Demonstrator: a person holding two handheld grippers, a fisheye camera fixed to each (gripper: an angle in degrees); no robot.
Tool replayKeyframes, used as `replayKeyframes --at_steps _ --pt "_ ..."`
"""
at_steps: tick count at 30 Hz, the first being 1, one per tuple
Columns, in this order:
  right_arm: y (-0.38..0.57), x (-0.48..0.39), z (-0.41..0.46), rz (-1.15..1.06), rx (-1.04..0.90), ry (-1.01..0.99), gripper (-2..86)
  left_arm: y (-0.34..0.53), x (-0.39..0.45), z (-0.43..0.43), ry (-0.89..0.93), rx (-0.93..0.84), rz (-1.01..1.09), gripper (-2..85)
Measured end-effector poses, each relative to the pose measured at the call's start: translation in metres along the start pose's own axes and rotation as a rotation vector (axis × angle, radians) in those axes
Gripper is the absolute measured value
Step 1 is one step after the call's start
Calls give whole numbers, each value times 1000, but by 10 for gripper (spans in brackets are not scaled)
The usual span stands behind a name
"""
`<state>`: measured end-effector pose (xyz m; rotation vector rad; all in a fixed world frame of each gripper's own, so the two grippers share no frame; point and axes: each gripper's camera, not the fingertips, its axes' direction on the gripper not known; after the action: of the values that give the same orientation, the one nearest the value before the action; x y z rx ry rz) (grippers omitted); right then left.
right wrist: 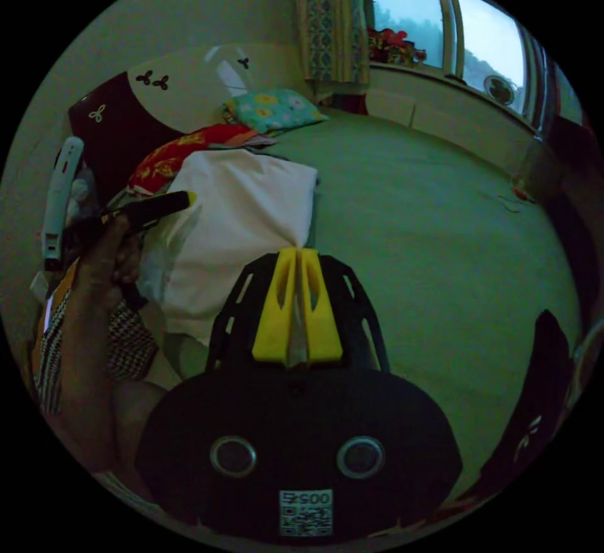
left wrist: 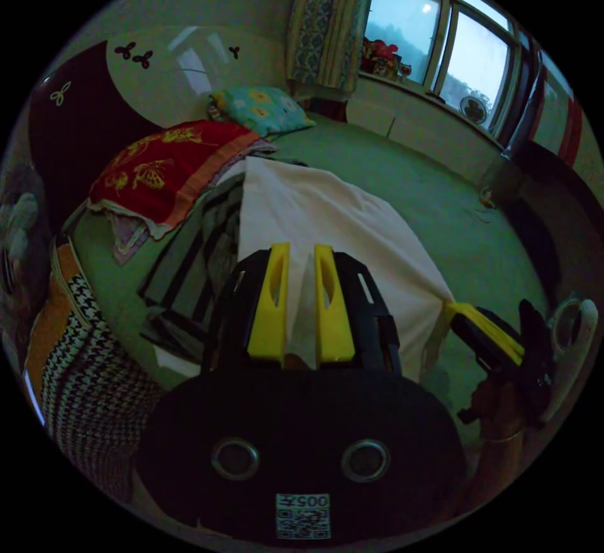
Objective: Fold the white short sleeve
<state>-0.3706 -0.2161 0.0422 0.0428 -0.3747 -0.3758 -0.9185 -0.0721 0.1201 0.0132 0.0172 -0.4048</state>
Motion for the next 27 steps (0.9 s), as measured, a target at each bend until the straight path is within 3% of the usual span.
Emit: replayKeyframes --at_steps 9,14,18,20,27 --pt "13 88 -21 162 -63 326 -16 -24 74 62 114 -52 105 73" --pt "24 149 -25 325 -218 505 19 -34 125 93 176 -64 187 73" --pt "25 159 -40 298 -111 434 67 -40 164 123 140 -84 284 74" --pt "24 159 -47 252 -54 306 81 -42 176 137 160 -104 303 75" --pt "21 151 -36 62 -106 149 89 -59 213 188 199 -148 301 76"
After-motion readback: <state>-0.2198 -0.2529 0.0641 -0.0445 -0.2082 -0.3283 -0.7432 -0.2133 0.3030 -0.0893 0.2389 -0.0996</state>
